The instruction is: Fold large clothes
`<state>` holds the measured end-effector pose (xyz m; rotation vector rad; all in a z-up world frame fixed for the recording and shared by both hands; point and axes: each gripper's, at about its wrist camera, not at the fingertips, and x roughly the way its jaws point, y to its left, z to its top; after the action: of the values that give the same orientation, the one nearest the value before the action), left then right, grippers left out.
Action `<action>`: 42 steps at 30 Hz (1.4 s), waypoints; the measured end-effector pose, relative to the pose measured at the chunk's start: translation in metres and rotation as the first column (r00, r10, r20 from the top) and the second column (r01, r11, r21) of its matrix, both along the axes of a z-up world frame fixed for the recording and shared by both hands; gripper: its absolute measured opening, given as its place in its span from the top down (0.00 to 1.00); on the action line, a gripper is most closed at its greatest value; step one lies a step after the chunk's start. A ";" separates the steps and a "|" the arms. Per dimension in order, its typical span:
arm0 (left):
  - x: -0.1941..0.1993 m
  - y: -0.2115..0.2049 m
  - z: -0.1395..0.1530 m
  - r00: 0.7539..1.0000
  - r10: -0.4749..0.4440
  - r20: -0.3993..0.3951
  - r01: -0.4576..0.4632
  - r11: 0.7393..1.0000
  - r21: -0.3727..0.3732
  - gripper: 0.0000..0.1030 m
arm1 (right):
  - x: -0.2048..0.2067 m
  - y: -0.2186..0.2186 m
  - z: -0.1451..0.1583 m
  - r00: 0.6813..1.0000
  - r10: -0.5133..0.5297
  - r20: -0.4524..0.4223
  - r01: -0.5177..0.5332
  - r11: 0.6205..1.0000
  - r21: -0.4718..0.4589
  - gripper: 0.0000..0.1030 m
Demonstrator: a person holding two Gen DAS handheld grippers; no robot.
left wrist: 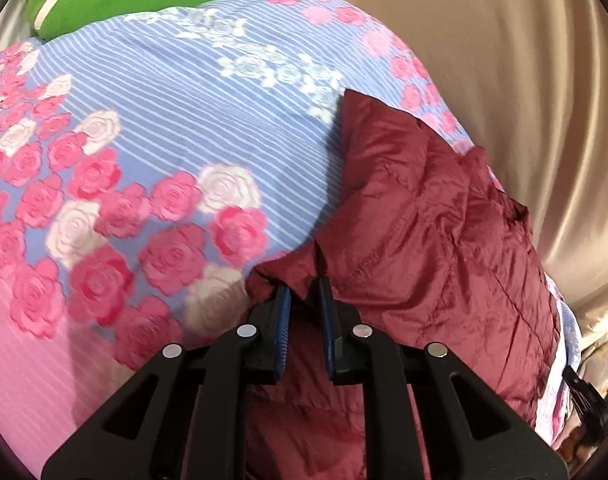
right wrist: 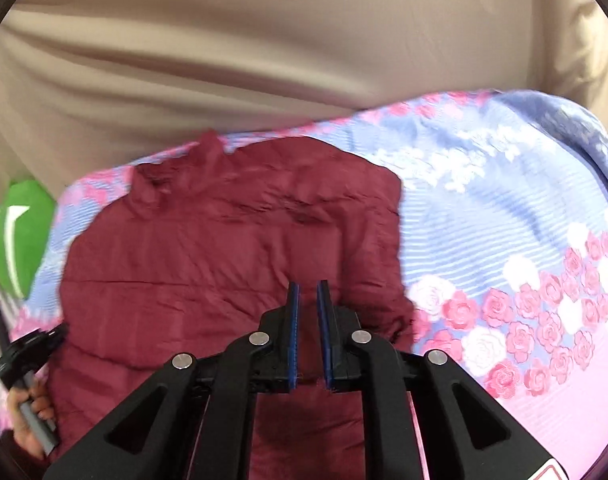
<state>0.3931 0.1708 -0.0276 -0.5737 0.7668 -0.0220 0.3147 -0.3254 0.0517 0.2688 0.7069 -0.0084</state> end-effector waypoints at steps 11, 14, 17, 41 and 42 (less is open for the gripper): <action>0.004 -0.011 0.007 0.999 0.012 -0.042 -0.002 0.976 0.217 0.83 | 0.054 0.025 -0.064 0.988 0.017 -0.153 -0.038 0.990 -0.133 0.99; -0.005 -0.013 0.017 0.999 0.029 -0.032 -0.019 0.966 0.259 0.85 | 0.033 0.021 -0.041 0.994 0.018 -0.104 -0.024 0.998 -0.063 0.95; -0.022 -0.018 0.034 1.000 -0.015 0.003 0.015 0.980 0.199 0.81 | 0.005 0.017 -0.026 0.999 0.019 -0.041 -0.021 0.998 -0.063 0.92; 0.026 -0.064 0.010 0.996 -0.065 -0.069 0.086 0.923 0.376 0.49 | 0.032 -0.017 -0.036 0.994 -0.083 -0.068 0.075 0.992 -0.104 0.93; 0.026 -0.066 0.010 0.995 -0.064 -0.071 0.087 0.918 0.387 0.49 | 0.023 -0.020 -0.028 0.993 -0.108 -0.040 0.104 0.989 -0.102 0.88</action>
<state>0.4194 0.1050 -0.0178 -0.1641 0.8225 0.0757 0.3379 -0.3456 0.0241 0.2110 0.7347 -0.1512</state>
